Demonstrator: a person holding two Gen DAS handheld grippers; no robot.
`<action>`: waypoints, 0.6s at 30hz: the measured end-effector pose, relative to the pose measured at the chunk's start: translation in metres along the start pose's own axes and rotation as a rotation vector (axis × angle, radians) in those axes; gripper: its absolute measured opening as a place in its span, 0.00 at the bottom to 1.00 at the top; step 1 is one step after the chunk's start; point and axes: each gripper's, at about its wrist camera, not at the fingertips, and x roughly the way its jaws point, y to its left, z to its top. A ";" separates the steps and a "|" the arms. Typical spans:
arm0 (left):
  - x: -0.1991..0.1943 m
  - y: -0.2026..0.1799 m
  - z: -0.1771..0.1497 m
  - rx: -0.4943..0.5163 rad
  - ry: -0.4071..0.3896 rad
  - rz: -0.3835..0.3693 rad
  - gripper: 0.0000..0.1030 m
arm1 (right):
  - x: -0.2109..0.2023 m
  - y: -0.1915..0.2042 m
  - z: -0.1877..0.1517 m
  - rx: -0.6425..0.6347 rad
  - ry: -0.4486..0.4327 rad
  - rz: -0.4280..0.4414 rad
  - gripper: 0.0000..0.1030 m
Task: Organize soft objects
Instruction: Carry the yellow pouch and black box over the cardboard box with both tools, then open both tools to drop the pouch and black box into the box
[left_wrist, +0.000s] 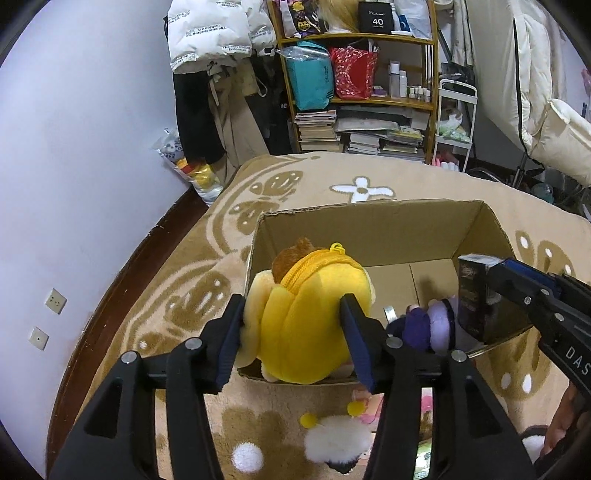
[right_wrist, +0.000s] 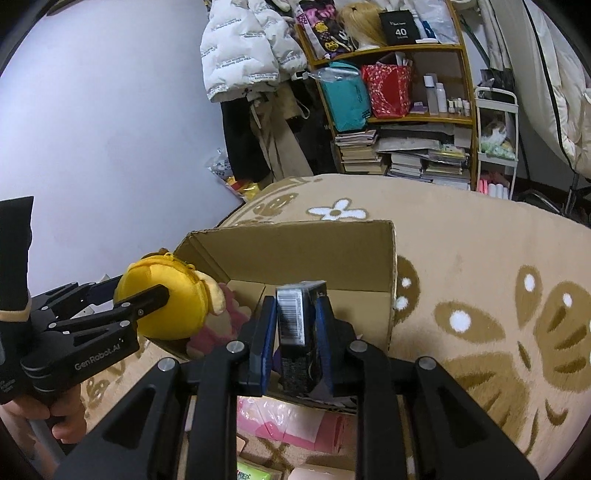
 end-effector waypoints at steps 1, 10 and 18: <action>0.000 0.000 0.000 -0.001 0.001 0.000 0.52 | 0.000 -0.001 0.000 0.001 0.002 -0.001 0.23; -0.007 0.007 0.001 -0.034 -0.012 0.020 0.77 | -0.009 -0.002 -0.001 0.023 -0.008 -0.018 0.50; -0.020 0.022 0.003 -0.101 -0.025 0.029 0.94 | -0.024 -0.003 -0.004 0.056 -0.022 -0.041 0.84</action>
